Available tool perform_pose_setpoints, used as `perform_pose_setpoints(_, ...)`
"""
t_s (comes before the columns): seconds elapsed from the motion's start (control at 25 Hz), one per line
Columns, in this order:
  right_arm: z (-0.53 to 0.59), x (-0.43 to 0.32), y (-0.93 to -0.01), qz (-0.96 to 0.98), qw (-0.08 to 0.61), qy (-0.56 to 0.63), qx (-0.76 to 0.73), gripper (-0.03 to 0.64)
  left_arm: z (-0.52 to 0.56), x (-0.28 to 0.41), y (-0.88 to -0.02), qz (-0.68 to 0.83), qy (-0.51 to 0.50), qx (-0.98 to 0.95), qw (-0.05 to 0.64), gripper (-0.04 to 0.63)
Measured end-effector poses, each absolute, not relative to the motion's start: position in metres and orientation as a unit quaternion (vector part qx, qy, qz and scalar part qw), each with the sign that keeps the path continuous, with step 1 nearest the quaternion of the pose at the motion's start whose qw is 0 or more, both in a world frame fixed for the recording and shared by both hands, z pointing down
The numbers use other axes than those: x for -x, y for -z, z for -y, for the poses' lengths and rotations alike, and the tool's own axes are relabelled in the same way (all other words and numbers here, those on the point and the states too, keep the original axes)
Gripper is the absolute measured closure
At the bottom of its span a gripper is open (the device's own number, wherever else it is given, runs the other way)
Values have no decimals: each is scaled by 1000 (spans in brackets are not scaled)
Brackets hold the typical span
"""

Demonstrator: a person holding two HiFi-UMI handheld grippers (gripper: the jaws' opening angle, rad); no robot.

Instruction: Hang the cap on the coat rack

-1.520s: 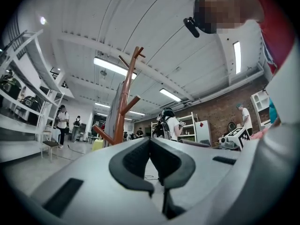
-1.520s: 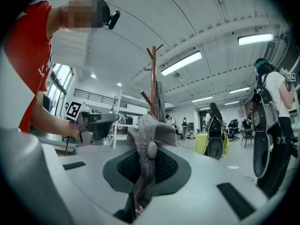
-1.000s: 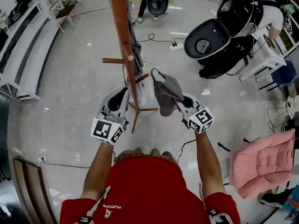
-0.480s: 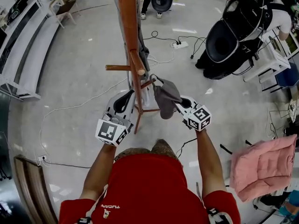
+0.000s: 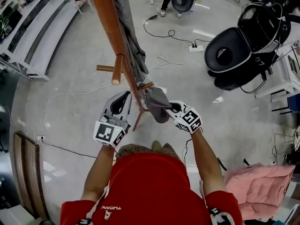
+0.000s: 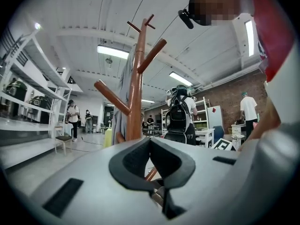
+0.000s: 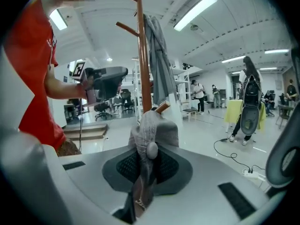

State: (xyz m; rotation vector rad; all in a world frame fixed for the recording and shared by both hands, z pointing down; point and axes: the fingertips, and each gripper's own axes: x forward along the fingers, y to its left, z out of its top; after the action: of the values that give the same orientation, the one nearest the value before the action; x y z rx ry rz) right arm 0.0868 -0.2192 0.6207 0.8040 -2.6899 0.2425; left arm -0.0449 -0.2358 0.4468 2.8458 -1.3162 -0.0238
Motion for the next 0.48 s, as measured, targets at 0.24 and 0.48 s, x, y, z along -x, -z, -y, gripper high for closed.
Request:
perform_pose_setpoints(0.24,216,-77,-646,943,218,-65,-245,400,231,55,-446,465,10,-885,-7,586)
perform_pose_setpoints(0.48,224,-93,-634,944,195,-51,-260,368,222,47,-448,475,4,-880,-13,586)
